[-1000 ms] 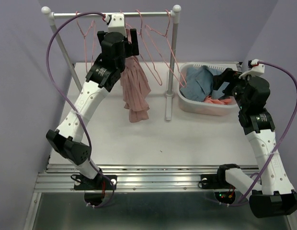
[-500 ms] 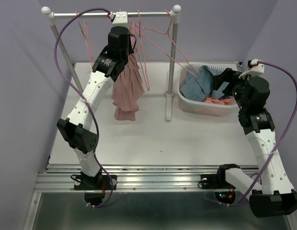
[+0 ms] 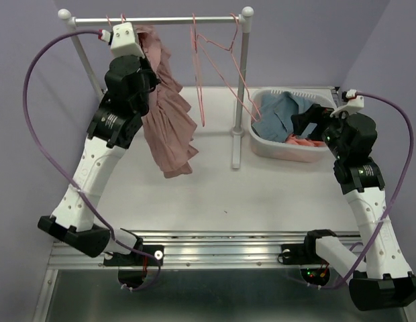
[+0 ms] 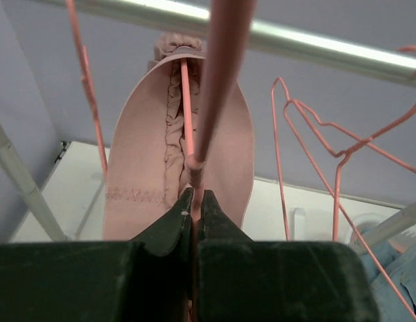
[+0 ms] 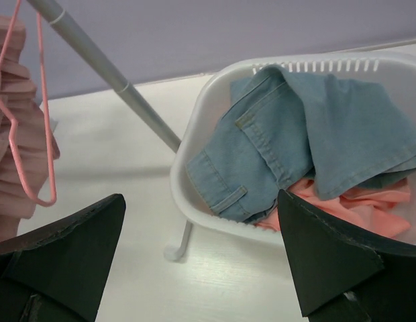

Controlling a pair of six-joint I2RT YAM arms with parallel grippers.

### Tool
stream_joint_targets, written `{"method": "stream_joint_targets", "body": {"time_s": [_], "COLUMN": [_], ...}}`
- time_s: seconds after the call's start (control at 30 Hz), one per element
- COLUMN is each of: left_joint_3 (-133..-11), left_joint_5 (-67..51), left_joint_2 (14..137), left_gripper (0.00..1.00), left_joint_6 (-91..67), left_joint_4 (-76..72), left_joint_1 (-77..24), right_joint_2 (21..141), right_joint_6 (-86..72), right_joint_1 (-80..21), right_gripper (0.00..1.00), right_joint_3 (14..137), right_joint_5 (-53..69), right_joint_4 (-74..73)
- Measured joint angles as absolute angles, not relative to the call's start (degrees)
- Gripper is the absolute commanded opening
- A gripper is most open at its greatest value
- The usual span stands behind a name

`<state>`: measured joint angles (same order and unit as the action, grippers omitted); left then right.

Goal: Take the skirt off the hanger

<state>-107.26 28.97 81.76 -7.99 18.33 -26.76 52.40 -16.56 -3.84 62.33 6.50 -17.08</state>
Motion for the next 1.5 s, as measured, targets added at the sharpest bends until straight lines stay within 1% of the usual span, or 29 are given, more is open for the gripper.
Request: {"method": "stream_joint_targets", "body": {"time_s": [0.2,0.4,0.47,0.6,0.73,0.8,0.9,0.97,1.07,1.1,1.3,1.5], "left_joint_3": [-87.85,-68.27,-64.9,-59.51,-58.15,-58.15,-58.3,-59.57,-62.43,-63.46,-66.39,-69.65], "left_joint_5": [29.39,30.76,31.0,32.32,33.61,34.63,36.14,37.23,38.28,38.3,38.92,41.34], "left_joint_2": [70.24,61.45,59.68,58.0,59.46,61.36,64.97,68.51,74.39,75.79,77.28,77.28], "left_gripper": [0.0,0.0,0.0,0.0,0.0,0.0,0.0,0.0,0.0,0.0,0.0,0.0], "left_joint_6": [-14.81,-24.1,-26.41,-32.14,-36.21,-38.35,-40.73,-42.72,-45.6,-46.63,-51.42,-55.86], "left_joint_4": [16.67,18.74,19.57,20.8,20.97,20.82,20.93,22.2,24.23,25.04,27.81,31.79], "left_joint_1": [-27.2,-31.97,-33.12,-34.92,-35.33,-35.59,-35.68,-35.7,-35.94,-36.01,-36.64,-38.19], "right_joint_2": [48.01,41.12,38.89,39.44,41.1,41.71,43.24,45.21,47.0,47.03,48.77,57.28], "right_joint_6": [-17.87,-21.08,-22.72,-24.32,-25.15,-25.26,-25.32,-25.26,-24.62,-24.29,-20.23,-17.23], "right_joint_1": [-3.84,-3.84,-3.84,-3.84,-4.69,-7.16,-14.98,-26.11,-37.67,-40.05,-47.03,-56.82], "right_gripper": [1.0,1.0,1.0,1.0,1.0,1.0,1.0,1.0,1.0,1.0,1.0,1.0], "right_joint_3": [58.63,52.8,48.4,43.44,37.98,36.93,36.86,36.86,36.84,36.82,36.73,38.7], "right_joint_5": [13.58,23.42,27.53,33.08,35.31,35.16,32.08,27.33,24.05,23.07,22.31,16.95], "right_joint_4": [-19.14,-19.7,-19.07,-18.63,-18.79,-18.9,-17.98,-15.75,-13.52,-12.1,-2.35,2.63]}}
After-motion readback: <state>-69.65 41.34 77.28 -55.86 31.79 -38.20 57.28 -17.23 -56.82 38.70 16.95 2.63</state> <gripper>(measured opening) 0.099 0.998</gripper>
